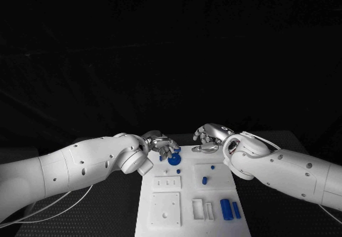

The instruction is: Assemble the parts on the task board

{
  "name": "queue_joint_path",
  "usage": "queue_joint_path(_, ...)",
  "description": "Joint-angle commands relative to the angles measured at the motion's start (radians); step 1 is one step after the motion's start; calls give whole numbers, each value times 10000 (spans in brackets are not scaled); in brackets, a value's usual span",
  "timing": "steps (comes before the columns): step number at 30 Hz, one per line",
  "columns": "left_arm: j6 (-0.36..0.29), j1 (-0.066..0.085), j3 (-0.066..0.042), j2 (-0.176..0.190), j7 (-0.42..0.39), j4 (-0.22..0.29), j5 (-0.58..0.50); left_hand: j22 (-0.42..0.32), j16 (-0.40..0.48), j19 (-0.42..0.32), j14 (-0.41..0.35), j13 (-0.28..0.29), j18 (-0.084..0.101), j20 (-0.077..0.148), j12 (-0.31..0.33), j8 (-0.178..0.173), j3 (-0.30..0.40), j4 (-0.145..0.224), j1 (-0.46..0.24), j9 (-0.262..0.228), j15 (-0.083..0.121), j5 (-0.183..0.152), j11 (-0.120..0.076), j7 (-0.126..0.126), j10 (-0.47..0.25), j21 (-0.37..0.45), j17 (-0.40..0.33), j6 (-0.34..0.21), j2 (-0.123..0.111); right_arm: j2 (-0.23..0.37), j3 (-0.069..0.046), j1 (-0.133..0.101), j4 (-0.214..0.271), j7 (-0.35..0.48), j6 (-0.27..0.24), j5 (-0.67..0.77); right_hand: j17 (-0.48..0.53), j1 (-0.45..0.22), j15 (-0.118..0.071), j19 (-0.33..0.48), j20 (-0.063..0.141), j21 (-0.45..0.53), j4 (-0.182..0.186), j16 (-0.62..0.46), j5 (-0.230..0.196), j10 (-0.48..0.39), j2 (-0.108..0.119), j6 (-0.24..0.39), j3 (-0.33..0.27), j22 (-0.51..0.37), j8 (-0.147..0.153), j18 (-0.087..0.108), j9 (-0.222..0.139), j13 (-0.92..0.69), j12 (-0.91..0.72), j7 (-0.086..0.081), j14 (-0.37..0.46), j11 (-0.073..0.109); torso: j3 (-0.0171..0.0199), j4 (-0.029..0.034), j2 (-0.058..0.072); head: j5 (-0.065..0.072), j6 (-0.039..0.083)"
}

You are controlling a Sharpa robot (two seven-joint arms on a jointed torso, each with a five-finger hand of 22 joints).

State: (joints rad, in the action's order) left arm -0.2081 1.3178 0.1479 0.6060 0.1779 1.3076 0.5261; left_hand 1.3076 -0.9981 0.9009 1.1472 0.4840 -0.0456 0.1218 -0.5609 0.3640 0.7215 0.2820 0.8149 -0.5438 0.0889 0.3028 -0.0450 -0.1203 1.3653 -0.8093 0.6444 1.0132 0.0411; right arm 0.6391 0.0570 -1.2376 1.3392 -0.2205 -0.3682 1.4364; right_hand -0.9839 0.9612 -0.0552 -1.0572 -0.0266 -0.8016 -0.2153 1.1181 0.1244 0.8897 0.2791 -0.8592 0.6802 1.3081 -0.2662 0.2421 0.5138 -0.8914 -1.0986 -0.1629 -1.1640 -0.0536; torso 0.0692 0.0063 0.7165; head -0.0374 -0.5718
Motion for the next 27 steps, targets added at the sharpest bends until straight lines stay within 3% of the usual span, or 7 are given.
queue_joint_path(1,-127,6,148,89,163,115,1313,130,-128,175,104,42,69,672,-121,101,56,11,120,-182,88,122,-75,662,110,-127,-7,932,-68,179,-6,1,-176,675,-705,-567,27,145,-15,45,-27,39,18,-22,119,-72,10,47,-47,35,34,177,-8,47,-41,-1,92,18,10,1,-20,-32,-2)
queue_joint_path(8,-569,6,489,278,856,373,3877,171,-564,493,429,248,29,883,-501,161,41,-9,176,-473,334,564,-248,824,434,-518,24,1240,-314,548,-75,-98,-824,1610,-1116,-2346,203,379,10,248,-185,242,159,-182,613,-185,-25,8,48,51,9,197,-6,376,17,-14,296,0,12,-73,-97,-121,-123)
queue_joint_path(14,-735,6,893,480,1453,662,4319,211,-1212,893,862,667,-39,1091,-1224,211,-23,-82,206,-716,614,529,-402,971,936,-973,227,1491,-313,552,-79,-315,-1433,2233,-1239,-4022,484,413,31,517,-327,396,161,-449,728,-230,-113,5,-36,122,-4,195,-1,838,268,-23,456,-17,23,-106,-192,-186,-273)
queue_joint_path(17,-910,-23,928,567,1545,789,4342,229,-1436,1005,978,824,-59,1144,-1464,283,-42,-69,203,-804,693,649,-472,1044,1028,-1116,331,1638,-363,538,-88,-379,-1661,2346,-1248,-4323,517,412,40,558,-346,418,156,-476,747,-242,-131,9,-55,132,-3,194,-2,901,302,-30,484,-22,31,-94,-244,-221,-408)
queue_joint_path(19,-1068,-98,930,662,1575,910,4473,238,-1754,1136,1078,1070,-86,1220,-1830,378,-56,-83,166,-944,808,830,-584,1138,1059,-1332,476,1814,-403,487,-90,-410,-1842,2399,-1227,-4481,625,358,105,818,-422,563,126,-639,878,-414,-157,46,-99,136,10,145,-5,1132,539,-75,716,-68,-202,130,-151,-39,-364)
queue_joint_path(22,-1233,-218,932,795,1608,1087,4870,218,-2144,1156,1034,1464,-110,1334,-2401,468,11,-62,122,-1191,953,1221,-670,1222,849,-1660,607,1931,-486,420,-92,-444,-2061,2420,-1222,-4541,713,351,131,943,-485,638,108,-696,936,-433,-210,69,-163,164,10,141,-4,1363,656,-97,824,-101,-211,159,-193,-18,-462)
queue_joint_path(27,-1461,-383,936,906,1831,1242,5333,181,-2431,1151,1020,1715,-126,1439,-2848,517,61,-108,128,-1439,1054,1329,-729,1286,678,-1963,612,1986,-555,388,-93,-457,-2241,2466,-1229,-4585,762,352,139,971,-520,664,102,-692,1004,-425,-250,88,-203,179,12,158,-5,1499,676,-103,853,-109,-201,203,-262,-31,-672)
